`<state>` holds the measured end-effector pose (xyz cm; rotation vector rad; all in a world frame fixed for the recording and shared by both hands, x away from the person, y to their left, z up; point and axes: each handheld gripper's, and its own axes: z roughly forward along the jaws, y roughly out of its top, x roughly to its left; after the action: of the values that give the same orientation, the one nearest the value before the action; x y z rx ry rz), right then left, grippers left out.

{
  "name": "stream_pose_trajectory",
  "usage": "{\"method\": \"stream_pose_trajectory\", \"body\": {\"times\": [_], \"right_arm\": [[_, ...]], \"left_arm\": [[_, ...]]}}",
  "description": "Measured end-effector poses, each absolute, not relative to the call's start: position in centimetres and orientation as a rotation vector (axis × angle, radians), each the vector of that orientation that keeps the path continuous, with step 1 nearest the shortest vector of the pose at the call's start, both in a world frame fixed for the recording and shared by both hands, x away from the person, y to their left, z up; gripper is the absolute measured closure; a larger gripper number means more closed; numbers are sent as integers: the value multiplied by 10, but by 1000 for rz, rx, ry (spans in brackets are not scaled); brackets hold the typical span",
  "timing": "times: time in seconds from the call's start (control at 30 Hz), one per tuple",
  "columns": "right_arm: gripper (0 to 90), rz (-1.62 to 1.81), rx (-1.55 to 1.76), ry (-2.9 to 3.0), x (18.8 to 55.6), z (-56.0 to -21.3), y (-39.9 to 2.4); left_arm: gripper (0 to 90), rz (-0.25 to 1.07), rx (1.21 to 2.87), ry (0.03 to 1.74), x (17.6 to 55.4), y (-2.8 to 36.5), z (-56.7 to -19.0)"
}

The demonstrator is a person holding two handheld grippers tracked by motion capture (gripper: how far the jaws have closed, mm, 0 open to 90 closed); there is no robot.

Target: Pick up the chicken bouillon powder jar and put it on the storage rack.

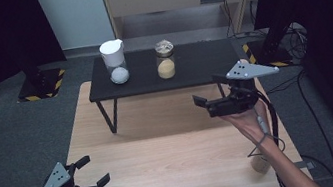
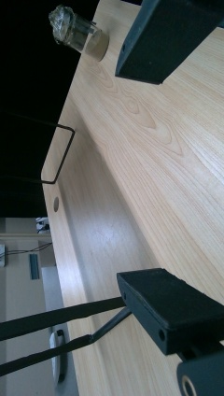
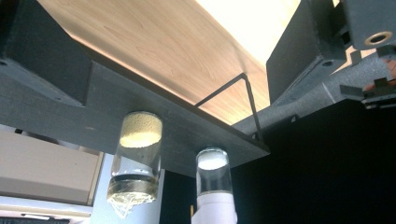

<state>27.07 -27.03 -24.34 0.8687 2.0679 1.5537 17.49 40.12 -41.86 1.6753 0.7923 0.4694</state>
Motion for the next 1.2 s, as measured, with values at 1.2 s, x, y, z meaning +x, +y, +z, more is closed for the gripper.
{"method": "stream_pose_trajectory", "body": {"times": [1.2], "right_arm": [[84,1519,869,2070,195,-305,-305]], "left_arm": [[26,471,1681,788,175,401,-418]]}}
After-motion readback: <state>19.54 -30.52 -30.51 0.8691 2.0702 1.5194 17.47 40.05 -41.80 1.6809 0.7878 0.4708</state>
